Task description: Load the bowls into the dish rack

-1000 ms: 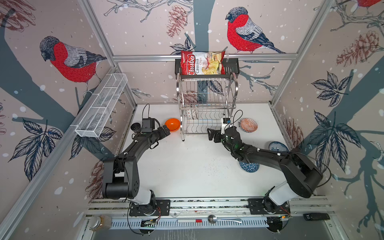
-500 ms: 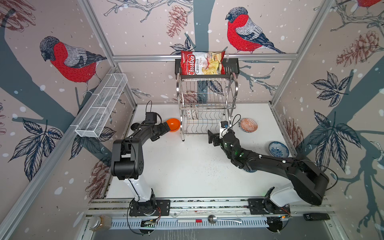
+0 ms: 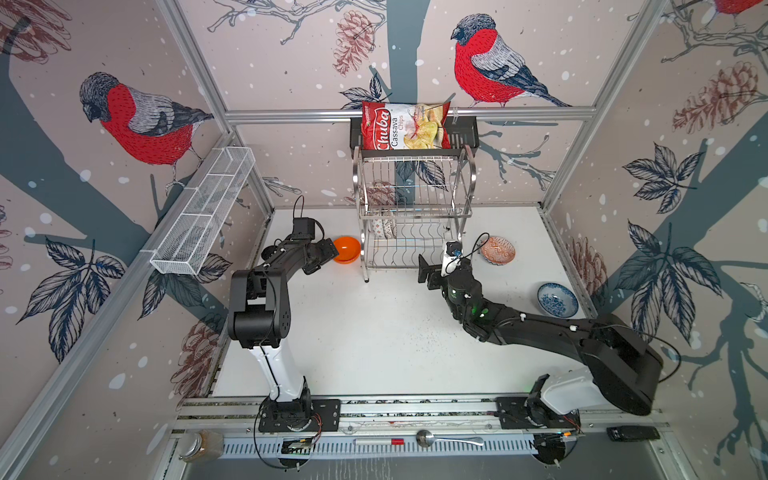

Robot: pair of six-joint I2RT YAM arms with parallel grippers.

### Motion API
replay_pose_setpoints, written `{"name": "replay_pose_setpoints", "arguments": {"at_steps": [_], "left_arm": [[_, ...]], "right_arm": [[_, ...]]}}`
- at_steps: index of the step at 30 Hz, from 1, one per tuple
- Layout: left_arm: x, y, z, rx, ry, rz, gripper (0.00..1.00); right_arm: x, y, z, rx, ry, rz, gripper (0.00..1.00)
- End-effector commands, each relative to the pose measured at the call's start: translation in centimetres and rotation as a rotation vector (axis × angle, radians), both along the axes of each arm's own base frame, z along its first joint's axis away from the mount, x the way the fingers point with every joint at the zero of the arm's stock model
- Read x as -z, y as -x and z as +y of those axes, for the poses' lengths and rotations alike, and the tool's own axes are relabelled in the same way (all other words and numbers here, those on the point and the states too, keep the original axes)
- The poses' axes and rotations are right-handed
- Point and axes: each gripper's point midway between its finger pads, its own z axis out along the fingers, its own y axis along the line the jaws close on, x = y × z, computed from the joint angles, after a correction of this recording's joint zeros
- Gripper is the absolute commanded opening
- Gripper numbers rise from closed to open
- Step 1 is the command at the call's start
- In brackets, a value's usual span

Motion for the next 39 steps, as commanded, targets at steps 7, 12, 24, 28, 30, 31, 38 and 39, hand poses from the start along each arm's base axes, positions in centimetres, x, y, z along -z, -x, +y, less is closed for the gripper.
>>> {"name": "replay_pose_setpoints", "arguments": {"at_steps": [7, 12, 24, 28, 30, 31, 38, 39], "left_arm": [[0.2, -0.8, 0.3, -0.007, -0.014, -0.019, 0.64], [1.6, -1.2, 0.3, -0.013, -0.007, 0.004, 0.57], [1.6, -1.9, 0.6, -0.037, -0.01, -0.014, 0.3], [1.4, -2.2, 0.6, -0.042, -0.011, -0.025, 0.18], [1.3, -2.2, 0.4, -0.037, 0.0, -0.03, 0.08], [1.3, -2.2, 0.3, -0.036, 0.005, -0.03, 0.06], [0.4, -0.4, -0.8, -0.017, 0.066, -0.021, 0.0], [0.3, 0.1, -0.7, -0.023, 0.068, -0.023, 0.0]], "right_arm": [[-1.4, 0.3, -1.2, 0.043, -0.016, -0.056, 1.0], [-1.1, 0.5, -0.8, 0.046, 0.023, -0.072, 0.99], [-0.6, 0.5, -1.1, 0.064, 0.034, -0.073, 1.0], [-0.4, 0.5, -1.0, 0.063, 0.036, -0.071, 1.0], [-0.3, 0.4, -1.0, 0.063, 0.036, -0.068, 1.0], [-0.2, 0.4, -1.0, 0.061, 0.038, -0.067, 0.99], [0.1, 0.1, -0.6, 0.055, 0.038, -0.047, 1.0], [0.1, 0.1, -0.5, 0.054, 0.037, -0.045, 0.99]]}}
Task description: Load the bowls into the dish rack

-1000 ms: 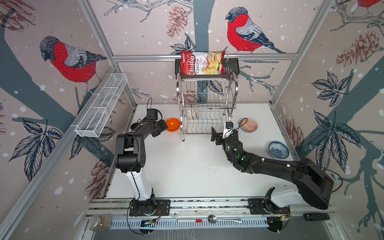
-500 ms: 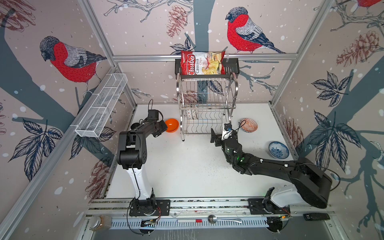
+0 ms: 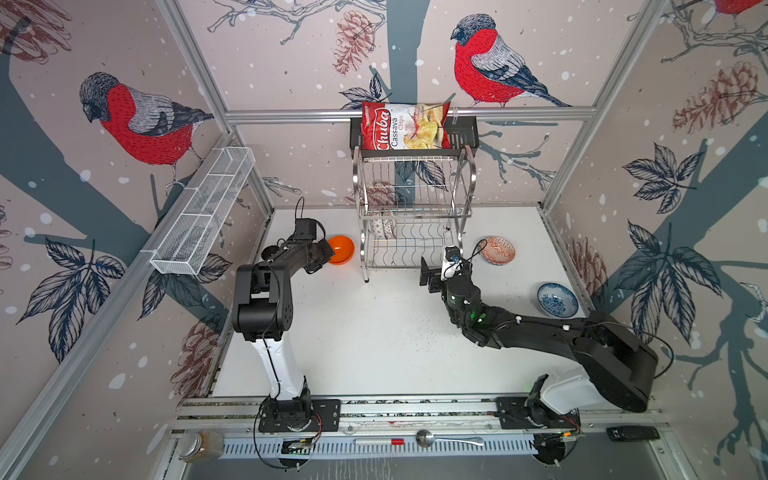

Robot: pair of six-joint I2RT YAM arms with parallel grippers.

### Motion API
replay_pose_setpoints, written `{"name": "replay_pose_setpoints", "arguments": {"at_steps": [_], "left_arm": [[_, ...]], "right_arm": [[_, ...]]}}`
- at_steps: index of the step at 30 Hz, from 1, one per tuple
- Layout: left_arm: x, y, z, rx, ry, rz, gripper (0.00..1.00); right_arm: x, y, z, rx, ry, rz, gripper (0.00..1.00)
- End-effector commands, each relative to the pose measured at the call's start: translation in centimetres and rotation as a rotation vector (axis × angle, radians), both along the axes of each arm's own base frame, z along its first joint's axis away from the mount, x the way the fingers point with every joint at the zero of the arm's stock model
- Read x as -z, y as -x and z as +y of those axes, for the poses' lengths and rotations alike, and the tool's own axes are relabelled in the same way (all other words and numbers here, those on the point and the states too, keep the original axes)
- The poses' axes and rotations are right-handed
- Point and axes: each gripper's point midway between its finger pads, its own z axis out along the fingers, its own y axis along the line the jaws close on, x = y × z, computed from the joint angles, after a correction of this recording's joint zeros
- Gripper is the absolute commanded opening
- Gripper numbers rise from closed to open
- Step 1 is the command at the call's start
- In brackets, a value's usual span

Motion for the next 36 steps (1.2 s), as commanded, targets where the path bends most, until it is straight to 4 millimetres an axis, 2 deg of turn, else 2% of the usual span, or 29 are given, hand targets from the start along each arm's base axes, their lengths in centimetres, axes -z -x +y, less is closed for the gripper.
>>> {"name": "replay_pose_setpoints", "arguments": {"at_steps": [1, 6, 11, 14, 18, 22, 25, 33, 36], "left_arm": [[-1.1, 1.1, -0.5, -0.003, 0.039, -0.021, 0.0], [-1.4, 4.2, 0.2, 0.004, -0.02, 0.036, 0.0], [-2.9, 8.6, 2.3, -0.085, -0.117, 0.062, 0.0], [-4.2, 10.8, 1.7, -0.079, -0.083, 0.015, 0.0], [-5.5, 12.6, 0.5, -0.036, -0.041, -0.016, 0.0], [-5.6, 14.5, -1.9, 0.037, -0.026, -0.015, 0.0], [-6.1, 15.5, -4.9, 0.12, -0.031, -0.027, 0.0], [-5.9, 16.8, -12.5, 0.297, -0.047, -0.036, 0.0], [-5.0, 17.2, -14.8, 0.357, -0.079, -0.008, 0.0]], "right_arm": [[-0.5, -0.1, 0.0, 0.007, -0.029, 0.0, 0.99], [-0.5, 0.0, -0.1, 0.005, -0.049, 0.005, 1.0], [-0.1, -0.3, -0.2, 0.011, -0.056, 0.018, 1.0], [0.2, -0.6, -0.6, 0.036, -0.059, 0.025, 0.99], [0.3, -1.0, -1.3, 0.047, -0.077, 0.037, 1.0], [0.4, -1.2, -1.7, 0.04, -0.083, 0.045, 0.99], [0.5, -1.4, -1.9, 0.041, -0.085, 0.05, 0.99], [1.0, -1.9, -2.6, 0.036, -0.123, 0.078, 1.0], [1.0, -2.1, -3.6, 0.058, -0.143, 0.08, 1.0]]}}
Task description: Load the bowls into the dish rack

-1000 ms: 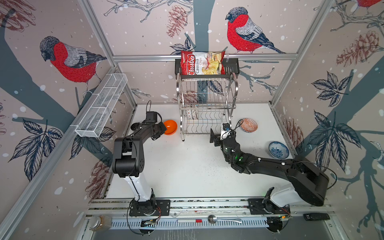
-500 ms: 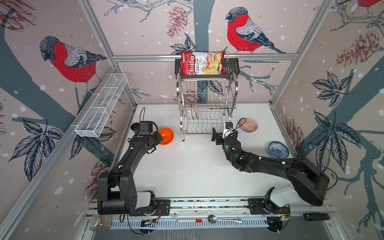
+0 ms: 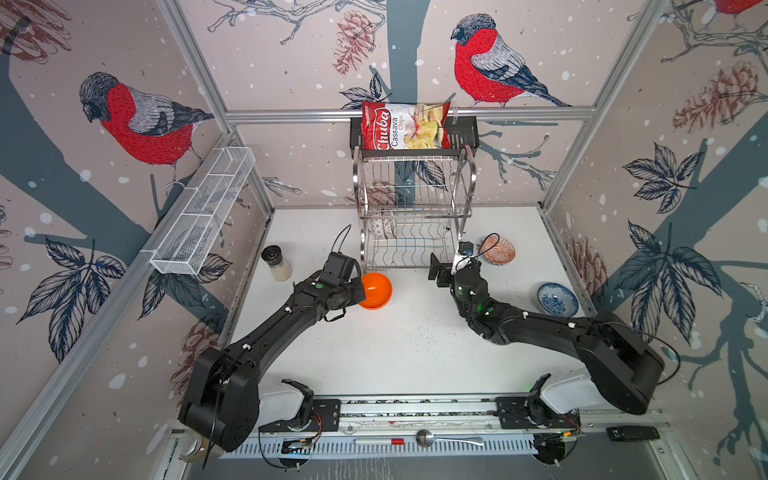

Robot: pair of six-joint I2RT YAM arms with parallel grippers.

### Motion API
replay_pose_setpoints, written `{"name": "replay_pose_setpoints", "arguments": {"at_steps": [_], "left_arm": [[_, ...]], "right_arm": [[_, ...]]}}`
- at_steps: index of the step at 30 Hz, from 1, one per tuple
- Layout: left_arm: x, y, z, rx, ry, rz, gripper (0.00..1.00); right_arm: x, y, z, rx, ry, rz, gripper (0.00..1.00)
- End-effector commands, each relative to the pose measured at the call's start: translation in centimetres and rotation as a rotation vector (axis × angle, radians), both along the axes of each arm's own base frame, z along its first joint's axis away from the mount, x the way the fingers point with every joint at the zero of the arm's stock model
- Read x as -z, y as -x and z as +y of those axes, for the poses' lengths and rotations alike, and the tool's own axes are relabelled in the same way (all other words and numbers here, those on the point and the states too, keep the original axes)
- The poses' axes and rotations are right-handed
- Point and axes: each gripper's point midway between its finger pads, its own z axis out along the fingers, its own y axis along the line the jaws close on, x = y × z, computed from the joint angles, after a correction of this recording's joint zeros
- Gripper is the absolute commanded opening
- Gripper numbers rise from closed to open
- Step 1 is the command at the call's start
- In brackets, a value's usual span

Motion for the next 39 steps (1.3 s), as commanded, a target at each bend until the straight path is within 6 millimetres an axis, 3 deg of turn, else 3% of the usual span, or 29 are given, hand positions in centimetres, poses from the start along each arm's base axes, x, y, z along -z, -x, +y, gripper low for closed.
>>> {"name": "replay_pose_setpoints", "arguments": {"at_steps": [1, 10, 18, 28, 33, 36, 39], "left_arm": [[0.3, -0.3, -1.9, 0.024, -0.027, -0.014, 0.0], [3.3, -0.4, -6.6, 0.116, -0.059, 0.019, 0.0], [4.6, -1.2, -7.7, 0.147, -0.076, 0.044, 0.0], [5.4, -1.4, -8.0, 0.164, -0.091, 0.053, 0.11], [5.4, -1.3, -7.7, 0.169, -0.105, 0.056, 0.19], [4.2, -2.1, -8.2, 0.17, -0.097, 0.023, 0.29], [3.9, -2.3, -8.3, 0.178, -0.096, 0.011, 0.5]], "right_arm": [[-0.3, -0.2, -0.7, 0.016, -0.047, 0.002, 0.99], [-0.1, -0.8, -2.1, 0.032, -0.091, 0.023, 1.0], [0.2, -0.9, -2.3, 0.032, -0.097, 0.033, 1.0], [0.5, -1.1, -2.6, 0.043, -0.111, 0.044, 1.0], [0.6, -1.1, -2.6, 0.034, -0.117, 0.049, 1.0], [0.8, -1.1, -2.5, 0.032, -0.116, 0.054, 1.0], [0.6, -1.2, -2.8, 0.038, -0.121, 0.05, 1.0]]}}
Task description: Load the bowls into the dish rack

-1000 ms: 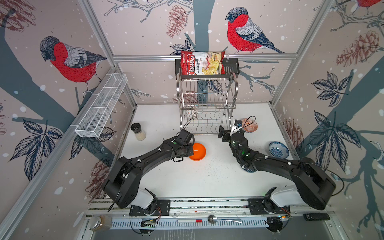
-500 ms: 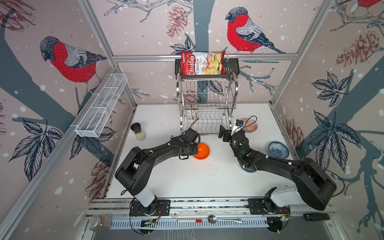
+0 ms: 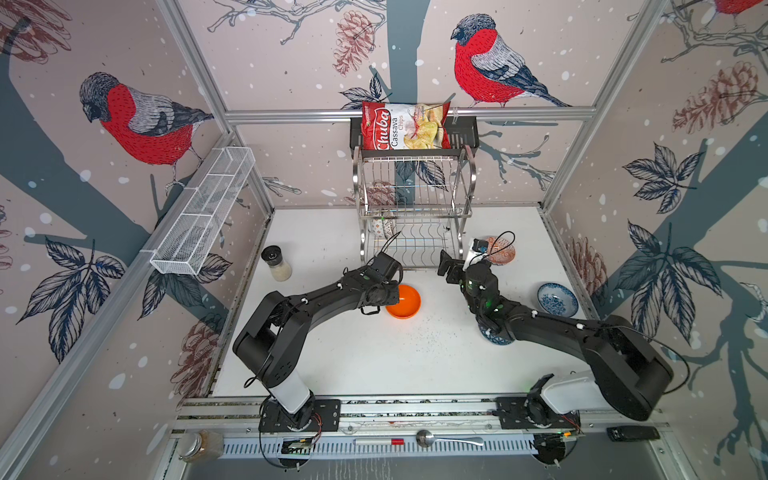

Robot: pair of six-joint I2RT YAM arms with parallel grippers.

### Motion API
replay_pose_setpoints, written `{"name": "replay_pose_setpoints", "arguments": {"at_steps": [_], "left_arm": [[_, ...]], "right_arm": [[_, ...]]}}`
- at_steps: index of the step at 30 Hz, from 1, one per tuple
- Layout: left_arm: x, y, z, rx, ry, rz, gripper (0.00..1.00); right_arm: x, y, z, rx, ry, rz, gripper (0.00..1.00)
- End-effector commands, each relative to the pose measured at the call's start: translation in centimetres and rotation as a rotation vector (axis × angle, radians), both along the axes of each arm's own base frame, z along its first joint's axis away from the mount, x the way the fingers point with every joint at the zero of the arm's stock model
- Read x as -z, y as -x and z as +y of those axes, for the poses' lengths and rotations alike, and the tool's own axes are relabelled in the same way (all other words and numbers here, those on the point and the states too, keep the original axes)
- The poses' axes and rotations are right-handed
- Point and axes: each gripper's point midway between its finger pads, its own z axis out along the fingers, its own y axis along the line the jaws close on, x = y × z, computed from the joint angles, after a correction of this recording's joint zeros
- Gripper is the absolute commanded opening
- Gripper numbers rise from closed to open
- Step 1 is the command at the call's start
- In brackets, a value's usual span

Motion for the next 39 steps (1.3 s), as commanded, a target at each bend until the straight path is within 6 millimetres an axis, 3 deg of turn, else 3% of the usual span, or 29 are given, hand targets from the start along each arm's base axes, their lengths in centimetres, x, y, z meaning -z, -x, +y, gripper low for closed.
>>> {"name": "replay_pose_setpoints", "arguments": {"at_steps": [1, 11, 13, 18, 26, 39], "left_arm": [[-0.7, -0.4, 0.0, 0.016, -0.008, -0.026, 0.55], [-3.0, -0.8, 1.3, 0.002, -0.049, -0.102, 0.93], [-3.5, -0.8, 1.8, -0.003, -0.059, -0.118, 0.97], [-5.1, -1.2, 3.9, -0.026, -0.018, -0.145, 0.97], [-7.4, -1.8, 9.7, -0.204, -0.111, -0.268, 0.97], [-5.3, -0.2, 11.8, -0.307, 0.301, -0.203, 0.97]], "right_arm": [[-0.1, 0.0, -0.1, -0.001, -0.014, 0.0, 1.0], [0.6, -0.2, 0.4, -0.023, -0.012, 0.016, 0.99], [0.8, -0.3, 0.7, -0.037, -0.008, 0.024, 1.0], [1.1, -0.3, 1.9, -0.069, 0.009, 0.041, 0.99], [4.1, 0.9, 6.6, -0.128, 0.112, 0.198, 1.0], [6.1, 5.8, 14.3, -0.312, 0.239, 0.358, 0.99]]}}
